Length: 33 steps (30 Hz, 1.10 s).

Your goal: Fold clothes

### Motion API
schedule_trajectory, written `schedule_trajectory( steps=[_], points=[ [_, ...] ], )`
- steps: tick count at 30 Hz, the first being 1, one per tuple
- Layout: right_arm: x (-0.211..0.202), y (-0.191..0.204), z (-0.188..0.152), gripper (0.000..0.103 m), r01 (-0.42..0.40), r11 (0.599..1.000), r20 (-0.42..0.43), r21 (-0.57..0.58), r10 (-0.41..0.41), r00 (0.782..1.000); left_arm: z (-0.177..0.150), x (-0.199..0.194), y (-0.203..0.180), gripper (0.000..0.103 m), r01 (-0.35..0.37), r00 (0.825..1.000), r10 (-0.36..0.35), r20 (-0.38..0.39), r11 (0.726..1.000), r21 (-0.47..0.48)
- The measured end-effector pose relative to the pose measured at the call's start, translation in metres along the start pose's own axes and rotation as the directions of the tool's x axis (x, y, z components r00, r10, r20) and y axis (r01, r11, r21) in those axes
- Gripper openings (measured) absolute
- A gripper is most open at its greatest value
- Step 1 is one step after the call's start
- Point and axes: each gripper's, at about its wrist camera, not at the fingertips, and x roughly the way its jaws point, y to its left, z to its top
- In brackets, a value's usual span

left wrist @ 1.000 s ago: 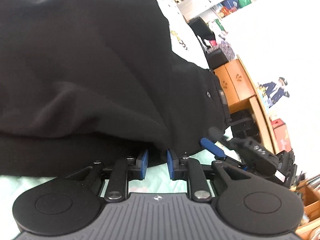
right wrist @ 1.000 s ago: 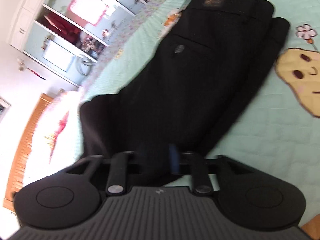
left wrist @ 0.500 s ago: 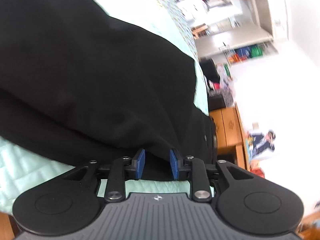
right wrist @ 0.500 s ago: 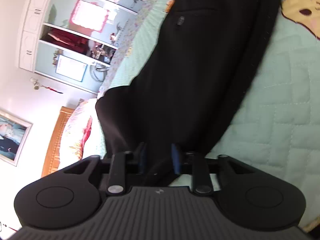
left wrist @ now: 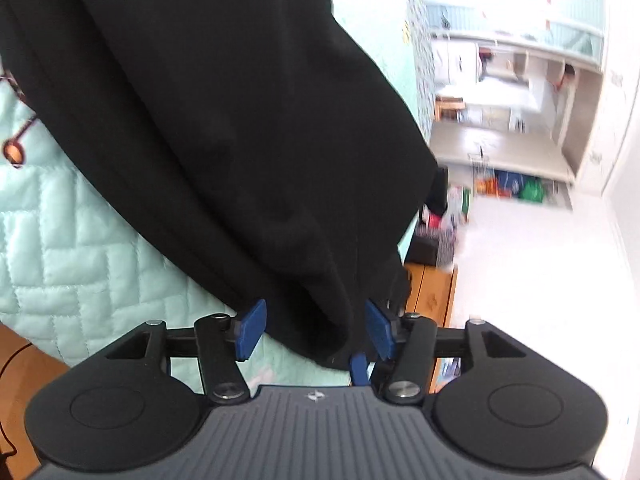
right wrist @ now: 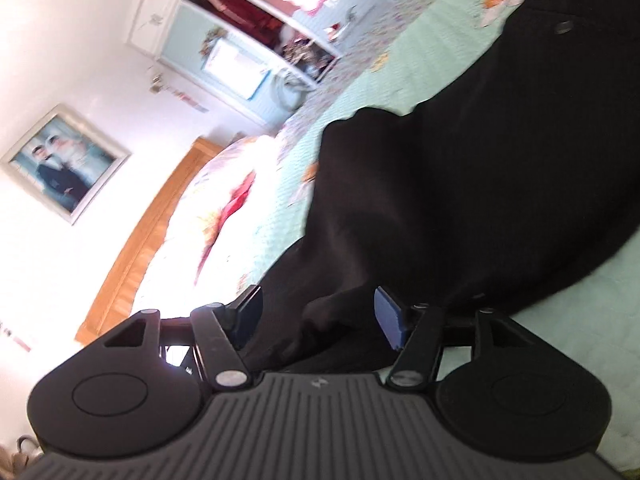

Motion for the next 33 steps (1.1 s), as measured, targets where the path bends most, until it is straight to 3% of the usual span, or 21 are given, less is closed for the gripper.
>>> schedule_trajectory(
  steps=[3, 8, 16, 18, 19, 20, 22, 26, 33],
  points=[
    [0.013, -0.014, -0.013, 0.067, -0.094, 0.975, -0.026, 0.202, 0.101, 0.995, -0.001, -0.010, -0.004, 0.064, 0.005, 0.998, -0.007, 0.063, 1.000, 0.022],
    [0.043, -0.010, -0.024, 0.073, 0.074, 0.972, -0.077, 0.222, -0.058, 0.995, 0.000, -0.024, 0.000, 0.067, 0.004, 0.996, -0.004, 0.087, 1.000, 0.007],
    [0.072, -0.004, -0.038, 0.073, 0.134, 0.965, -0.031, 0.224, -0.130, 0.991, 0.008, -0.029, 0.005, 0.073, 0.008, 0.995, -0.009, 0.098, 1.000, 0.005],
    [0.079, -0.002, -0.038, 0.068, 0.143, 0.969, -0.040, 0.203, -0.138, 0.990, 0.011, -0.029, 0.007, 0.073, 0.008, 0.996, -0.008, 0.091, 1.000, -0.002],
    [0.080, -0.001, -0.038, 0.053, 0.141, 0.970, -0.048, 0.196, -0.134, 0.990, 0.012, -0.028, 0.007, 0.073, 0.010, 0.996, -0.010, 0.093, 1.000, -0.001],
    [0.080, -0.002, -0.036, 0.030, 0.124, 0.971, -0.052, 0.203, -0.115, 0.992, 0.013, -0.026, 0.006, 0.073, 0.012, 0.995, -0.012, 0.096, 1.000, -0.001],
    [0.074, -0.010, -0.037, 0.016, 0.083, 0.960, -0.036, 0.269, -0.076, 0.996, 0.014, -0.025, 0.005, 0.074, 0.015, 0.995, -0.015, 0.102, 1.000, 0.002],
    [0.059, -0.035, -0.041, 0.010, -0.044, 0.890, 0.030, 0.453, 0.035, 0.999, 0.015, -0.020, 0.003, 0.075, 0.030, 0.993, -0.030, 0.115, 1.000, 0.002],
    [0.050, -0.039, -0.048, 0.010, -0.149, 0.817, 0.084, 0.557, 0.122, 0.989, 0.015, -0.015, 0.006, 0.078, 0.105, 0.978, -0.113, 0.173, 0.993, 0.055]
  ],
)
